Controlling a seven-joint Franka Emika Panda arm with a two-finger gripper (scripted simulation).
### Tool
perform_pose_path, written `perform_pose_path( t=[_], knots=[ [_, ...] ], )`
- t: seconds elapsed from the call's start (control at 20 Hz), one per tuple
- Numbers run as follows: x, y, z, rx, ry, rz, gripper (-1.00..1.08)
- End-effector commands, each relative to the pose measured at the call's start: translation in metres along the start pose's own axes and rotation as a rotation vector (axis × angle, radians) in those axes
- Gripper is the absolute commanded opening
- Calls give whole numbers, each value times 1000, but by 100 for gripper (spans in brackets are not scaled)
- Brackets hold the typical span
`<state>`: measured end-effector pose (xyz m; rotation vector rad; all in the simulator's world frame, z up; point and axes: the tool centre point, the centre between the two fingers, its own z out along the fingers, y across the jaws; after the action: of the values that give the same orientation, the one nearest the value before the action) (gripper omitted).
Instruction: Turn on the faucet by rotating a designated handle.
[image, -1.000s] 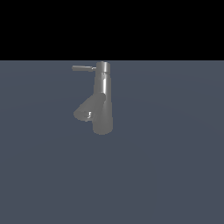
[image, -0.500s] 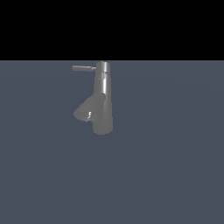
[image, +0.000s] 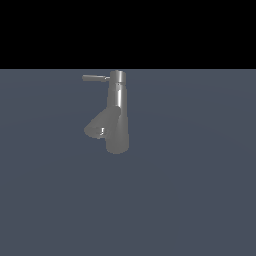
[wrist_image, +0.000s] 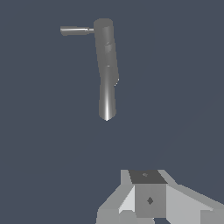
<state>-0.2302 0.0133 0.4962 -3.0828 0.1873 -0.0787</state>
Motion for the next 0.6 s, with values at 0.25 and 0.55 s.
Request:
perform_pose_path(
  t=[0.25, 0.55],
  knots=[
    [34, -10, 3, 17, -14, 130, -100],
    [70, -21, 11, 29, -31, 271, -100]
  ],
)
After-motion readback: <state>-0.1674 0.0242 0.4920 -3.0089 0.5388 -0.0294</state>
